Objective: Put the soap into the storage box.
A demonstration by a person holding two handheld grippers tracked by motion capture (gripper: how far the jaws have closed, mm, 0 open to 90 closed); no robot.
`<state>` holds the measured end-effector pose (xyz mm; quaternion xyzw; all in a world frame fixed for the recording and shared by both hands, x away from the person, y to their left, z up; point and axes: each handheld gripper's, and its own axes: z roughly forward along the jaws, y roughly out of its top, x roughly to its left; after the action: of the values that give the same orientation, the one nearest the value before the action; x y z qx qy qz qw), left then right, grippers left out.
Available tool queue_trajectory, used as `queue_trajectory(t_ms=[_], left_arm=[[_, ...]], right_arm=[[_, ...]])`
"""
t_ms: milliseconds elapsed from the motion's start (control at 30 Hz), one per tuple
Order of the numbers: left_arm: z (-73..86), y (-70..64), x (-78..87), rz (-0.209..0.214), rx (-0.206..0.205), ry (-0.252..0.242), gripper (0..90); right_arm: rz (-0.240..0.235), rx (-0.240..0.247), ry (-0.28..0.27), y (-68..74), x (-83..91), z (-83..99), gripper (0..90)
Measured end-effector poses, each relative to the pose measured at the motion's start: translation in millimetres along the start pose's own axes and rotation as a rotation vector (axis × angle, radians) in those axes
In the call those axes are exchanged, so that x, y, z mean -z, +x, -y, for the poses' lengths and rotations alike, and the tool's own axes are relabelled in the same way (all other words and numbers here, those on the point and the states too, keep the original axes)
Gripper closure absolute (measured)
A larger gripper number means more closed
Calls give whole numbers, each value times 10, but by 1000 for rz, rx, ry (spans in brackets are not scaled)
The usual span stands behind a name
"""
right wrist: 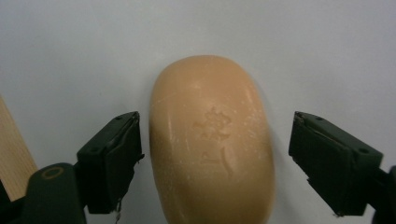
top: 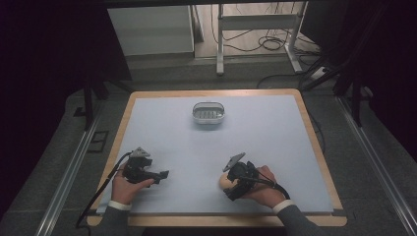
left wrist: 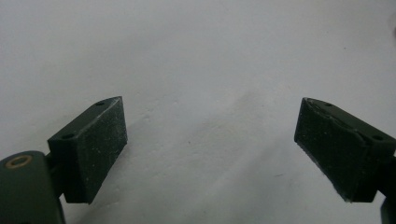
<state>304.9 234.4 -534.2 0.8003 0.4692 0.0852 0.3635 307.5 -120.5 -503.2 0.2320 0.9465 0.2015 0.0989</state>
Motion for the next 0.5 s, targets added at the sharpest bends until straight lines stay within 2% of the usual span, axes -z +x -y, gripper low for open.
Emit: queue_trajectory(t_ms=[133, 267, 333, 500], left_arm=[[3, 2, -2, 0, 1, 3, 96], [6, 2, -5, -2, 0, 7, 93], [6, 3, -2, -1, 0, 7, 93], [7, 2, -2, -2, -1, 10, 93]], right_arm=[[-12, 22, 23, 15, -36, -1, 252], [-21, 16, 34, -9, -40, 7, 308], [-27, 13, 41, -15, -37, 5, 313], [-3, 30, 59, 8, -32, -26, 322]])
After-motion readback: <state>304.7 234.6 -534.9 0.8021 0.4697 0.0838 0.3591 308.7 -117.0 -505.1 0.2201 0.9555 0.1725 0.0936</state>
